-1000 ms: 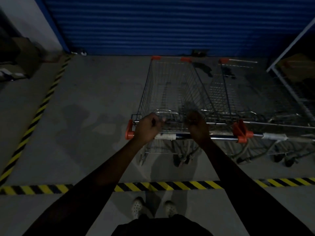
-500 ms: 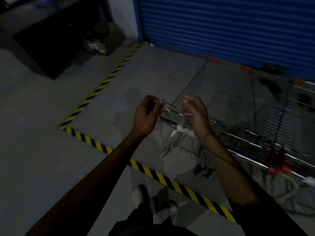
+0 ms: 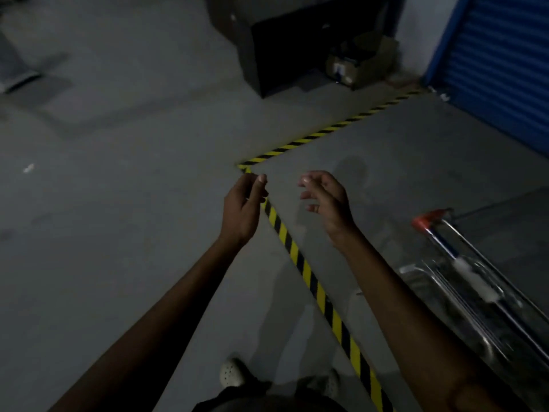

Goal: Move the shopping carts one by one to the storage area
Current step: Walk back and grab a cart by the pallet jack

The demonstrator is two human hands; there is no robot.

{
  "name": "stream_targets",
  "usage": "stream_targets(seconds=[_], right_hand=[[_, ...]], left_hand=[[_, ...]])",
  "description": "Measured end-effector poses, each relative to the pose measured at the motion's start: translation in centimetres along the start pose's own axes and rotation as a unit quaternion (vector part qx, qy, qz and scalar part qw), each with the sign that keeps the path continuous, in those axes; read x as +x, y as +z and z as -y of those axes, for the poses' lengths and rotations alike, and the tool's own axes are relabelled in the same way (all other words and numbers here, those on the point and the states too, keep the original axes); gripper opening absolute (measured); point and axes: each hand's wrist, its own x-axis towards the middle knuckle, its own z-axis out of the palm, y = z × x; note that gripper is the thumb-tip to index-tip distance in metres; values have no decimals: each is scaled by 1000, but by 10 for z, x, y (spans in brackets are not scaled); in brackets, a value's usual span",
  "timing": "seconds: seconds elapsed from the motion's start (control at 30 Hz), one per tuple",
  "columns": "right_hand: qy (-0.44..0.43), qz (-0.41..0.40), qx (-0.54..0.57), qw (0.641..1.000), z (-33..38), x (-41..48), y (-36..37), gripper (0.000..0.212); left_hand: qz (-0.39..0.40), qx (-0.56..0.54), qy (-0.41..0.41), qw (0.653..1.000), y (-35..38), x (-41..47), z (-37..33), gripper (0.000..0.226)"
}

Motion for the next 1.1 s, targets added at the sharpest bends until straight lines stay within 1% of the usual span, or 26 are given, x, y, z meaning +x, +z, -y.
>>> stream_targets(seconds=[0.07, 0.17, 0.3, 0.4, 0.57, 0.63, 0.7, 0.77, 0.87, 0.97, 1.1], right_hand=[[-3, 42, -8, 999, 2, 2, 41, 26], [-8, 86, -23, 996, 6, -1, 104, 26], [-13, 128, -35, 991, 8, -12, 189, 22], [-13, 167, -67, 984, 5, -23, 254, 27], [-3, 245, -105, 964, -15, -45, 370, 27], [3, 292, -121, 949, -25, -59, 418, 24], [14, 346, -137, 928, -38, -77, 465, 18], [20, 401, -157, 902, -52, -96, 513, 20], [23, 485, -179, 856, -68, -133, 580, 22], [18, 551, -174, 816, -72, -174, 643, 20], [-1, 614, -141, 776, -60, -216, 722, 21]], left_hand=[[-43, 2, -16, 999, -38, -4, 11, 52], [-102, 8, -23, 995, -96, -10, 26, 47], [-179, 23, 9, 983, -180, -14, 33, 46], [-237, 34, 34, 970, -247, -20, 36, 49], [-331, 59, 45, 941, -360, -52, 52, 48], [-376, 65, 31, 924, -403, -77, 59, 48], [-432, 66, 18, 899, -447, -110, 65, 52], [-492, 72, -1, 868, -490, -148, 72, 56], [-574, 82, -51, 813, -541, -212, 86, 56], [-615, 92, -125, 774, -576, -269, 104, 58], [-618, 86, -244, 742, -611, -317, 143, 68]])
